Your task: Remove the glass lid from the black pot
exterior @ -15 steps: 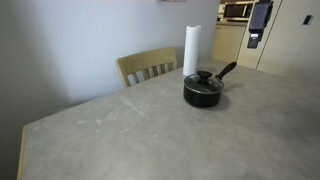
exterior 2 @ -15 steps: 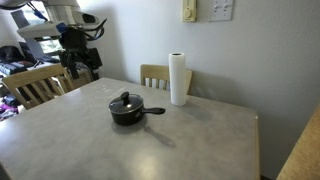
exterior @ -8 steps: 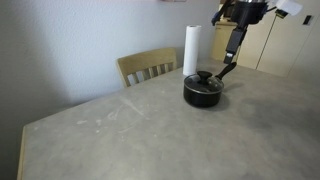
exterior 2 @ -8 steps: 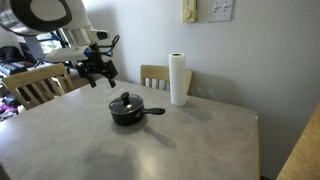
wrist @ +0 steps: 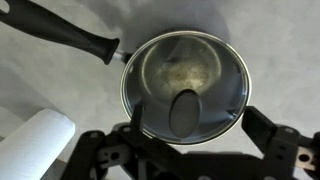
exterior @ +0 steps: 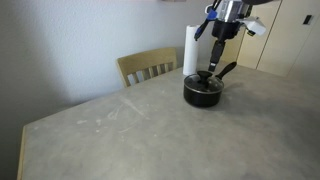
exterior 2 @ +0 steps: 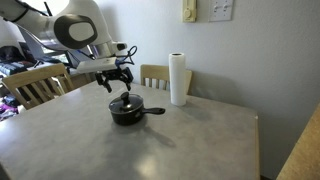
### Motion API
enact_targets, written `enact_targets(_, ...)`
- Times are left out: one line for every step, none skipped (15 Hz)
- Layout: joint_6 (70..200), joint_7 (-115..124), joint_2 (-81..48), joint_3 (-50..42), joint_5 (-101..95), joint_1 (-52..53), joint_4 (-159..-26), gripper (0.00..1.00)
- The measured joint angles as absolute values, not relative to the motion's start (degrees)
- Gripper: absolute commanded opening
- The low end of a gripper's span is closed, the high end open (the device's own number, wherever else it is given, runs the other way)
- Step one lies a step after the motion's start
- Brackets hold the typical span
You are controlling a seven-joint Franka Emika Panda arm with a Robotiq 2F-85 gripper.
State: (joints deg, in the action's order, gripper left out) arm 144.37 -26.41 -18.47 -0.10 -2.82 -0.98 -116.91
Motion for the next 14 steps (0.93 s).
enact_targets(144.3,-26.9,-19.5,-0.1,-2.8,-1.3,-115.6,1.0)
enact_targets(144.2,-27.2,-20.5,0.1,-2.8,-1.6,-114.3,1.0)
enact_targets(144.1,-27.5,-21.3,0.2,-2.8,-1.9,-113.2,1.0)
enact_targets(143.7,-27.5,-22.1,0.4,-2.8,-2.1,-112.0,1.0)
enact_targets(143.1,-27.5,-22.9,0.6,-2.8,-2.3,-110.8,1.0)
enact_targets(142.2,-27.5,-23.8,1.0,-2.8,-2.5,-109.6,1.0)
enact_targets(140.9,-27.5,-24.7,1.4,-2.8,-2.6,-108.3,1.0)
enact_targets(139.6,-27.5,-25.6,1.9,-2.7,-2.6,-107.1,1.0)
enact_targets(138.2,-27.5,-26.7,2.5,-2.7,-2.6,-106.0,1.0)
enact_targets(136.7,-27.5,-27.9,3.0,-2.7,-2.6,-104.7,1.0)
enact_targets(135.1,-27.4,-29.1,3.3,-2.8,-2.5,-103.6,1.0)
enact_targets(133.7,-27.4,-30.2,3.5,-2.9,-2.4,-102.5,1.0)
enact_targets(132.3,-27.3,-31.4,3.5,-2.9,-2.4,-101.5,1.0)
enact_targets(131.3,-27.1,-32.4,3.5,-3.0,-2.4,-100.6,1.0)
